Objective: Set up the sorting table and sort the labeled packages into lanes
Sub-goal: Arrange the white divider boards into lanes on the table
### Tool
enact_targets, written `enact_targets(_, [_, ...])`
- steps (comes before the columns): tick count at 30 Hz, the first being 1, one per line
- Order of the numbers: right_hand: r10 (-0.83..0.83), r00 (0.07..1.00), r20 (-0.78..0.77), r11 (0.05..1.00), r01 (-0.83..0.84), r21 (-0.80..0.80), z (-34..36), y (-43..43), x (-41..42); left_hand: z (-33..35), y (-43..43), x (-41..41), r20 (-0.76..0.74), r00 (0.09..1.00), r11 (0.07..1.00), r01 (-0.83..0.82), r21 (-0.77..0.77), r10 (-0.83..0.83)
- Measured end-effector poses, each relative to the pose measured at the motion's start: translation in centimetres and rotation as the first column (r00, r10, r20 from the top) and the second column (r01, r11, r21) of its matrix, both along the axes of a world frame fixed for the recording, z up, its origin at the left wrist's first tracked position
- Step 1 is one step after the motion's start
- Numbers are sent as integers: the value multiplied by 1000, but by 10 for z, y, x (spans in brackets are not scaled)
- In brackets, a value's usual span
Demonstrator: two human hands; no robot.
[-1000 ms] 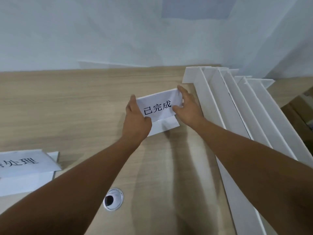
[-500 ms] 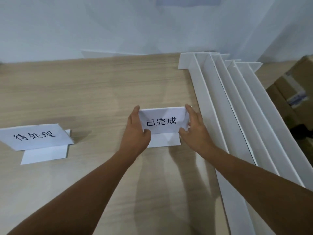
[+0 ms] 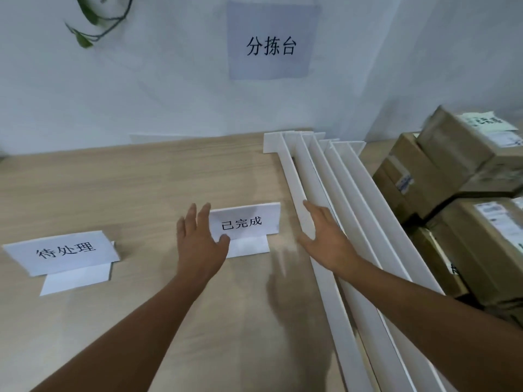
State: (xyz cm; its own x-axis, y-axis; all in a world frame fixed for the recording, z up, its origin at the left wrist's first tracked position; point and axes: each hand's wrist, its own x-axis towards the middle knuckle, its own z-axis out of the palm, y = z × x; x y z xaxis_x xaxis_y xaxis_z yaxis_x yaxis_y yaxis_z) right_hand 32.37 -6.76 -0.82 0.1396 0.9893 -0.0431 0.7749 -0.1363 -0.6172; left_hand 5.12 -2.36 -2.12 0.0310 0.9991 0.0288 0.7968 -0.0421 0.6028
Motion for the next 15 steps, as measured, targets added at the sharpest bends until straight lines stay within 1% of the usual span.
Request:
enact_targets(3, [-14,998,65,1000,14,-3,25,-52,10,21,-34,7,-51,993,995,103,8,-103])
enact_targets(7, [-109,990,94,994,112,-19,57,-129,8,50,-81,20,-46,980,981,195,-12,-196])
enact_targets(9, [-123,987,104,991,127,-38,67,-163,6,63,-107,31,-11,970,970,242,2,-242])
enact_targets(12, [-143,986,91,989,145,-23,75,-207,5,74,-146,54,56,949,949,313,-27,-311])
enact_targets(15, [-190,980,59,982,190,7,72,-235,12,72,-178,81,96,935,930,351,-109,-342])
